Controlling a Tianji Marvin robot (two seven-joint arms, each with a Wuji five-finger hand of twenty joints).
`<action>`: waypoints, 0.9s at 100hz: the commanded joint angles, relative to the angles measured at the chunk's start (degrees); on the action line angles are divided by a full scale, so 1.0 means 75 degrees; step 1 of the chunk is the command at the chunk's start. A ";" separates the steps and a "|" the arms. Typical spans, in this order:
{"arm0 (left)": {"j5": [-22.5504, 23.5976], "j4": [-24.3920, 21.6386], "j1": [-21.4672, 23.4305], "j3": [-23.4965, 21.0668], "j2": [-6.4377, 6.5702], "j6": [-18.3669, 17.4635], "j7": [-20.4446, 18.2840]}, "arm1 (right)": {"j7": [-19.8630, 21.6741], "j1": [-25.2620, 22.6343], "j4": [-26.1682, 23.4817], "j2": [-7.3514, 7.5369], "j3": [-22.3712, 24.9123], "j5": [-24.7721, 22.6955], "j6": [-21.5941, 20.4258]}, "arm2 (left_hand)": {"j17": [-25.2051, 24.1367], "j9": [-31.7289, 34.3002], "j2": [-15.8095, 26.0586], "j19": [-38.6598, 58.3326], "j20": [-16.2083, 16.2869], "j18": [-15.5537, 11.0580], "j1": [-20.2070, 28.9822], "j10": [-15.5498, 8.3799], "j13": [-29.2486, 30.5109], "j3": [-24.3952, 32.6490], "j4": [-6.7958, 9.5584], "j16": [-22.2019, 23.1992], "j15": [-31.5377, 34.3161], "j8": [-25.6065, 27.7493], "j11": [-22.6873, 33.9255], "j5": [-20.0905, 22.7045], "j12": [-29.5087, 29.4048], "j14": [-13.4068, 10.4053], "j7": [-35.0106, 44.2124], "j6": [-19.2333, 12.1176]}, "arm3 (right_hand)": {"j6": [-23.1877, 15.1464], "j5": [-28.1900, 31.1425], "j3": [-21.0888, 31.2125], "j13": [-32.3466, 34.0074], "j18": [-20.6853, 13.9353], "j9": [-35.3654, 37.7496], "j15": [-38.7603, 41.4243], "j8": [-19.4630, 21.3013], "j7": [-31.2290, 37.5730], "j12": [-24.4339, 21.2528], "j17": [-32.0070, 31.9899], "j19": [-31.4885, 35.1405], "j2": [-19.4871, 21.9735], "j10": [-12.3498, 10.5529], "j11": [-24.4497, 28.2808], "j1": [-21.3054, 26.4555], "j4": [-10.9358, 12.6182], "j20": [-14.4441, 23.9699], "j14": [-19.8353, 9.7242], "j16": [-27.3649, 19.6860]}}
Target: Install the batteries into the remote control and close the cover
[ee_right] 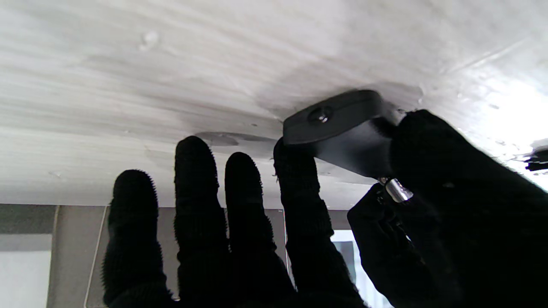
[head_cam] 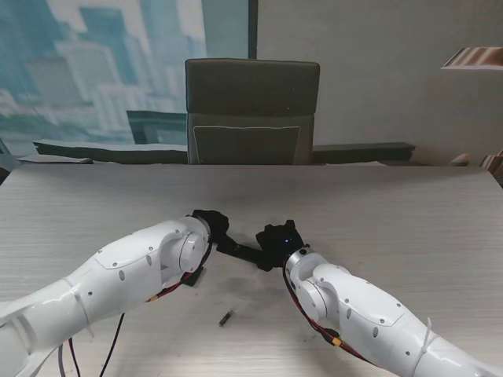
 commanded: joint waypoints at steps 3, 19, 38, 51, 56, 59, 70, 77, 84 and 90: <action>-0.0186 0.0405 0.0382 0.0217 -0.0023 0.0089 -0.0362 | 0.0217 -0.0166 0.0086 0.0025 -0.0059 0.0007 -0.0018 | -0.0151 -0.0251 -0.0118 -0.0203 -0.0158 -0.0549 0.2483 -0.0484 -0.0118 0.1582 0.0946 -0.0869 -0.1266 -0.0705 -0.1631 -0.0419 -0.0602 -0.0771 -0.0845 -0.0799 | -0.0514 0.0179 0.0113 0.0066 0.0216 -0.0021 -0.0034 -0.0253 -0.0368 0.0027 0.0004 0.0193 0.0154 0.0196 0.0022 0.0069 0.0119 0.0055 0.0069 -0.0031; -0.0369 0.0496 0.0351 0.0224 -0.0056 0.0139 -0.0434 | 0.0223 -0.0156 0.0089 0.0027 -0.0064 0.0005 -0.0037 | -0.0196 -0.0164 -0.0318 -0.0241 -0.0177 -0.0569 0.2504 -0.0441 -0.0190 0.2306 0.0977 -0.0900 -0.1303 -0.0772 -0.2009 -0.0366 -0.0411 -0.0762 -0.1159 -0.0746 | -0.0503 0.0140 0.0096 0.0069 0.0210 -0.0024 -0.0031 -0.0254 -0.0373 0.0027 0.0009 0.0197 0.0160 0.0196 0.0022 0.0056 0.0117 0.0056 0.0073 -0.0029; -0.0515 0.0649 0.0277 0.0301 -0.0111 0.0149 -0.0485 | 0.0221 -0.0152 0.0092 0.0027 -0.0066 0.0004 -0.0038 | -0.0225 -0.0067 -0.0550 -0.0259 -0.0189 -0.0580 0.2638 -0.0455 -0.0239 0.2860 0.1040 -0.0917 -0.1332 -0.0780 -0.2287 -0.0328 -0.0296 -0.0774 -0.1253 -0.0775 | -0.0489 0.0094 0.0077 0.0070 0.0215 -0.0034 -0.0026 -0.0260 -0.0384 0.0027 0.0011 0.0198 0.0166 0.0195 0.0022 0.0042 0.0114 0.0057 0.0065 -0.0027; -0.0576 0.0732 0.0247 0.0343 -0.0143 0.0189 -0.0493 | 0.0222 -0.0152 0.0092 0.0027 -0.0066 0.0004 -0.0039 | -0.0238 -0.0045 -0.0588 -0.0272 -0.0195 -0.0590 0.2761 -0.0472 -0.0254 0.2989 0.1035 -0.0923 -0.1343 -0.0744 -0.2403 -0.0377 -0.0236 -0.0807 -0.1225 -0.0795 | -0.0471 0.0051 0.0053 0.0057 0.0216 -0.0045 -0.0029 -0.0266 -0.0397 0.0030 0.0011 0.0199 0.0173 0.0191 0.0026 0.0023 0.0111 0.0058 0.0064 -0.0027; -0.0583 0.0765 0.0248 0.0349 -0.0157 0.0202 -0.0477 | 0.0221 -0.0152 0.0092 0.0027 -0.0066 0.0004 -0.0039 | -0.0237 -0.0022 -0.0598 -0.0275 -0.0197 -0.0591 0.2777 -0.0475 -0.0244 0.2997 0.1028 -0.0922 -0.1339 -0.0734 -0.2429 -0.0381 -0.0209 -0.0804 -0.1213 -0.0795 | -0.0474 0.0032 0.0044 0.0055 0.0216 -0.0042 -0.0029 -0.0269 -0.0401 0.0031 0.0011 0.0199 0.0179 0.0191 0.0029 0.0016 0.0111 0.0058 0.0060 -0.0027; -0.0587 0.0779 0.0248 0.0355 -0.0163 0.0212 -0.0470 | 0.0221 -0.0152 0.0092 0.0027 -0.0066 0.0004 -0.0038 | -0.0241 -0.0019 -0.0589 -0.0278 -0.0199 -0.0595 0.2785 -0.0479 -0.0252 0.2993 0.1023 -0.0923 -0.1341 -0.0733 -0.2447 -0.0391 -0.0196 -0.0803 -0.1214 -0.0782 | -0.0469 0.0030 0.0042 0.0052 0.0216 -0.0045 -0.0030 -0.0269 -0.0400 0.0030 0.0011 0.0199 0.0174 0.0195 0.0028 0.0016 0.0111 0.0058 0.0066 -0.0027; -0.0598 0.0806 0.0260 0.0357 -0.0174 0.0230 -0.0449 | 0.0235 -0.0146 0.0094 0.0024 -0.0081 0.0020 -0.0035 | -0.0226 0.0004 -0.0598 -0.0268 -0.0197 -0.0605 0.2745 -0.0491 -0.0237 0.2956 0.1001 -0.0920 -0.1328 -0.0728 -0.2491 -0.0399 -0.0154 -0.0807 -0.1204 -0.0824 | -0.0462 0.0027 0.0036 0.0051 0.0210 -0.0049 -0.0029 -0.0273 -0.0399 0.0030 0.0005 0.0195 0.0184 0.0194 0.0028 0.0017 0.0113 0.0057 0.0059 -0.0026; -0.0604 0.0793 0.0294 0.0306 -0.0165 0.0211 -0.0436 | 0.0243 -0.0145 0.0091 0.0024 -0.0090 0.0021 -0.0026 | -0.0231 -0.0080 -0.0564 -0.0266 -0.0197 -0.0637 0.2540 -0.0522 -0.0264 0.2774 0.0958 -0.0919 -0.1327 -0.0751 -0.2461 -0.0460 -0.0099 -0.0838 -0.1260 -0.0837 | -0.0467 0.0035 0.0037 0.0048 0.0203 -0.0049 -0.0026 -0.0275 -0.0394 0.0030 0.0004 0.0194 0.0190 0.0200 0.0027 0.0019 0.0116 0.0056 0.0057 -0.0024; -0.0581 0.0753 0.0374 0.0180 -0.0148 0.0162 -0.0367 | 0.0244 -0.0150 0.0085 0.0024 -0.0088 0.0018 -0.0014 | -0.0269 -0.0556 -0.0436 -0.0279 -0.0208 -0.0626 0.1875 -0.0507 -0.0311 0.1935 0.1094 -0.0900 -0.1327 -0.0692 -0.1695 -0.0530 -0.0544 -0.0827 -0.1239 -0.0837 | -0.0472 0.0036 0.0034 0.0052 0.0195 -0.0046 -0.0024 -0.0277 -0.0393 0.0030 0.0001 0.0193 0.0195 0.0198 0.0029 0.0012 0.0117 0.0056 0.0056 -0.0023; -0.0536 0.0689 0.0427 0.0088 -0.0113 0.0101 -0.0340 | 0.0240 -0.0151 0.0082 0.0024 -0.0087 0.0014 -0.0010 | -0.0290 -0.0702 -0.0221 -0.0308 -0.0222 -0.0630 0.1300 -0.0502 -0.0356 0.1531 0.1160 -0.0904 -0.1359 -0.0681 -0.1559 -0.0533 -0.0768 -0.0830 -0.1339 -0.0780 | -0.0468 0.0014 0.0039 0.0045 0.0194 -0.0062 -0.0029 -0.0282 -0.0402 0.0029 -0.0002 0.0193 0.0198 0.0186 0.0025 0.0016 0.0119 0.0056 0.0060 -0.0025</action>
